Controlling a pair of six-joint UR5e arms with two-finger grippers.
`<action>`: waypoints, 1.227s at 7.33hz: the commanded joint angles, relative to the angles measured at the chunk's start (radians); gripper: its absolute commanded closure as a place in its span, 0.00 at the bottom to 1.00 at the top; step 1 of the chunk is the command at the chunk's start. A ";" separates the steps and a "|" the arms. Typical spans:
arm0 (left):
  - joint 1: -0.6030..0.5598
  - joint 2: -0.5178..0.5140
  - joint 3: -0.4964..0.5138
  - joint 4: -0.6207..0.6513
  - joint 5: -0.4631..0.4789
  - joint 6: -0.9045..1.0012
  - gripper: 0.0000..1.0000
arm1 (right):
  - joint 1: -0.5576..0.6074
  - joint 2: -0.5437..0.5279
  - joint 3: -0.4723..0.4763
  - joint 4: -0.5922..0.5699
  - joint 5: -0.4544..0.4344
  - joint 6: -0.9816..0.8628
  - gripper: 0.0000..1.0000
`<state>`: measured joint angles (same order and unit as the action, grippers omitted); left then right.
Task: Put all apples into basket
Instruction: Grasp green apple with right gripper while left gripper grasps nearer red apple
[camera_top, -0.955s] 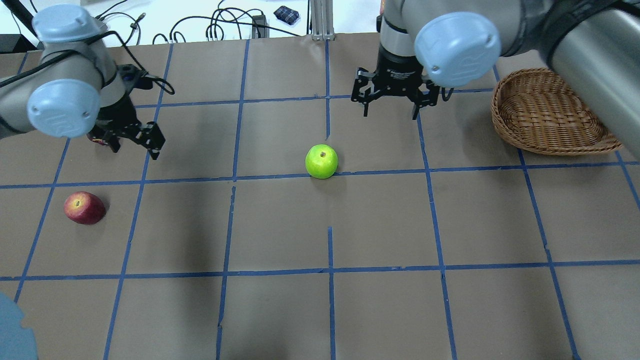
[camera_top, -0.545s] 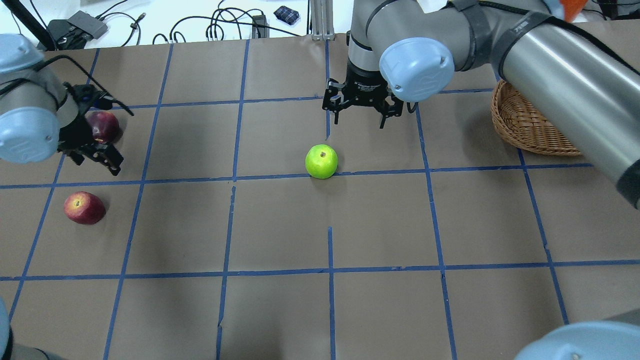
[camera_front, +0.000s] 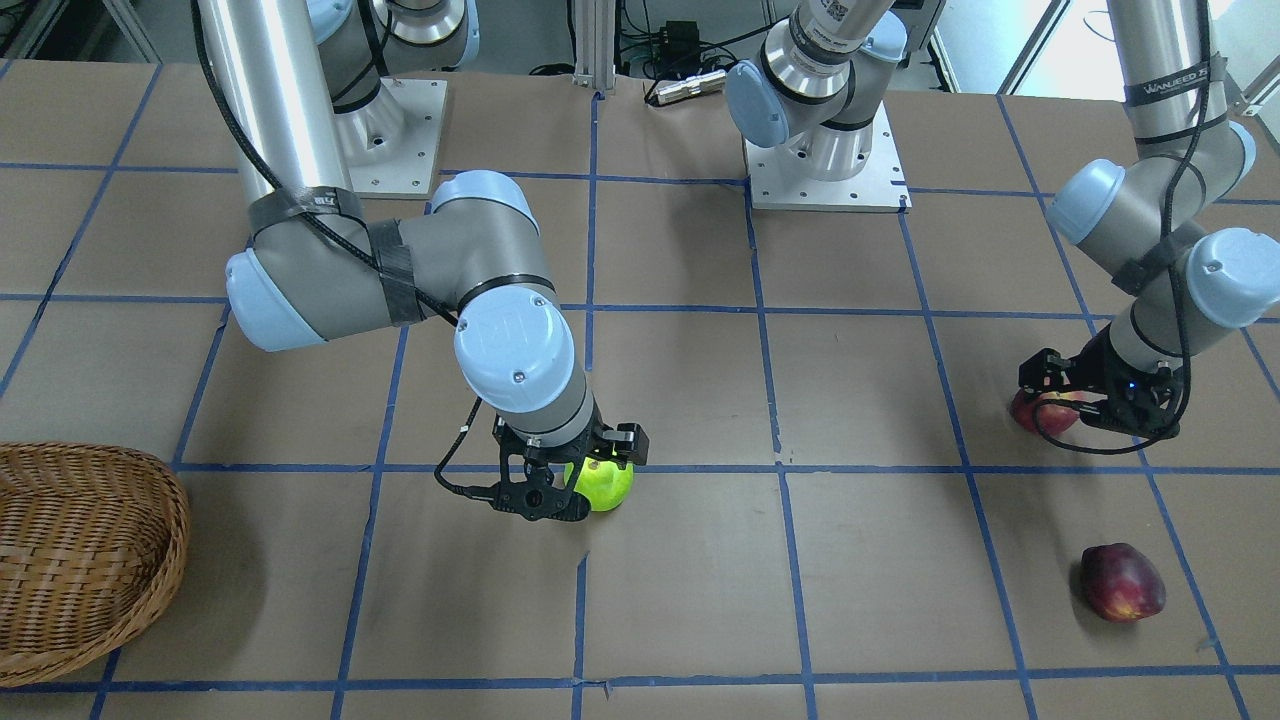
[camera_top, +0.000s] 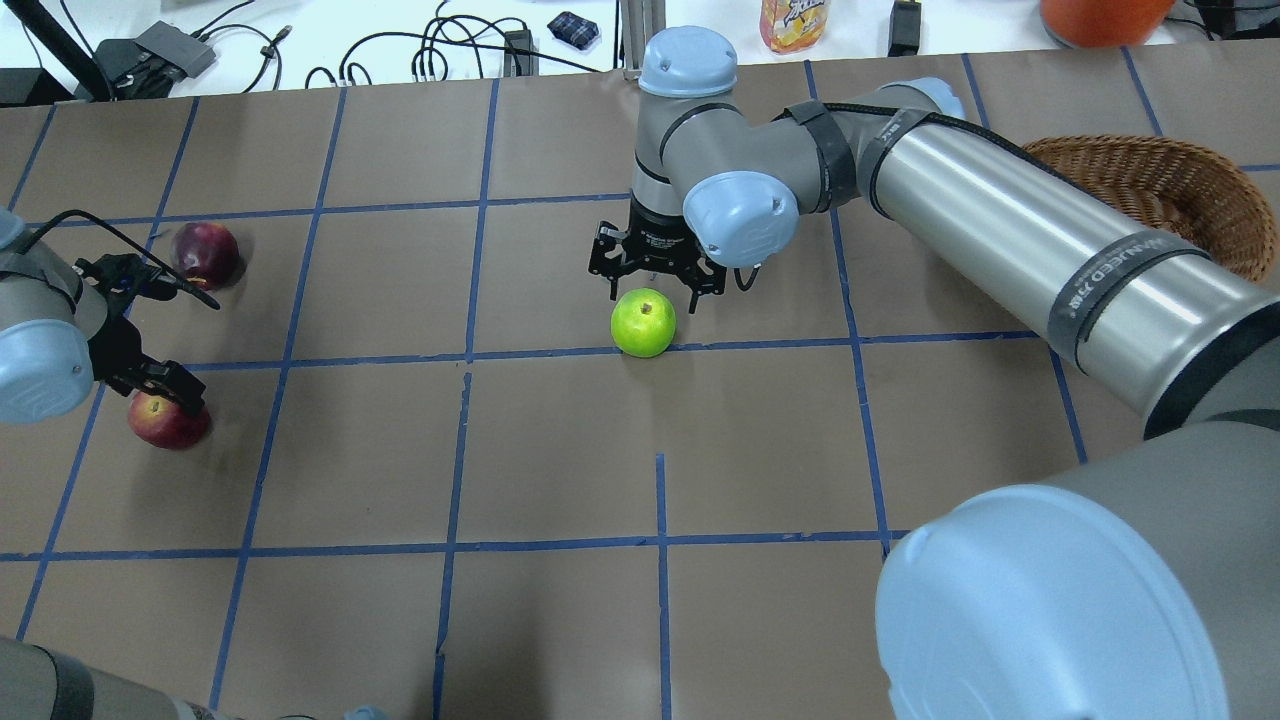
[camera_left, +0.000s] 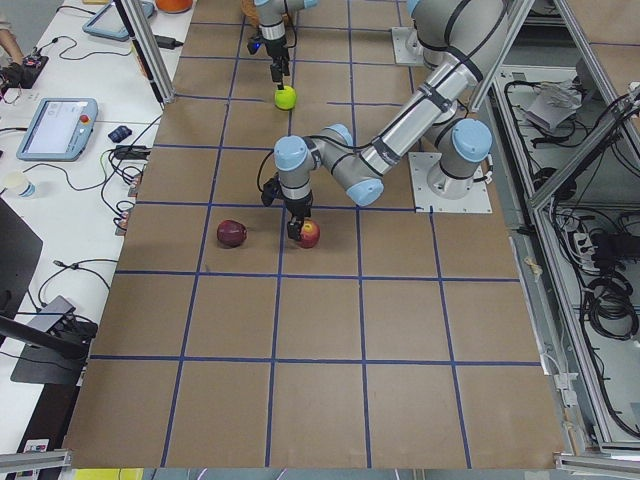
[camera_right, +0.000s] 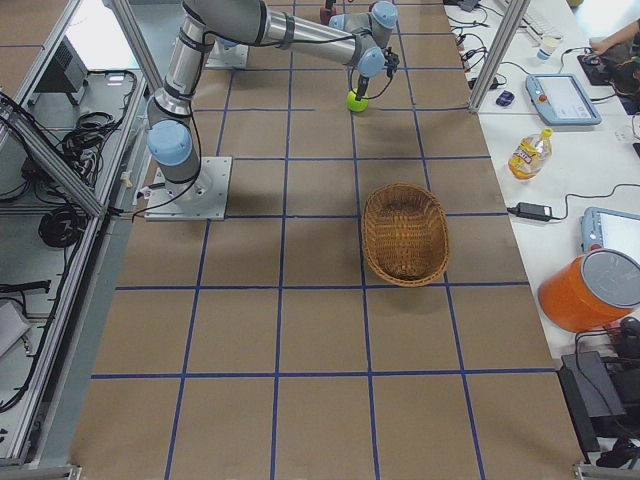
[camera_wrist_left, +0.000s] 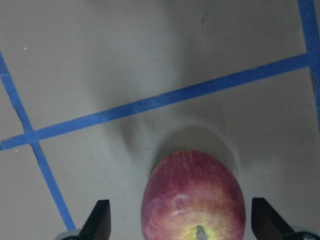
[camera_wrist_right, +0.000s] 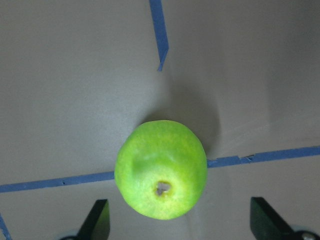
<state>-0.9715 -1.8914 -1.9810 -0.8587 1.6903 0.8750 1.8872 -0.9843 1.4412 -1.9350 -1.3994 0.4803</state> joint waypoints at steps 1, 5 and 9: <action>0.007 -0.026 -0.013 0.007 -0.009 0.007 0.00 | 0.007 0.027 -0.001 -0.005 0.000 0.000 0.00; 0.004 -0.046 0.000 0.000 -0.001 0.001 0.60 | 0.017 0.058 0.001 -0.007 0.000 -0.012 0.00; -0.255 0.040 0.149 -0.313 -0.020 -0.503 0.66 | 0.007 0.044 -0.013 -0.062 -0.006 -0.009 1.00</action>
<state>-1.1121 -1.8757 -1.8903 -1.0665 1.6776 0.5691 1.8999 -0.9279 1.4322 -1.9940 -1.4015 0.4712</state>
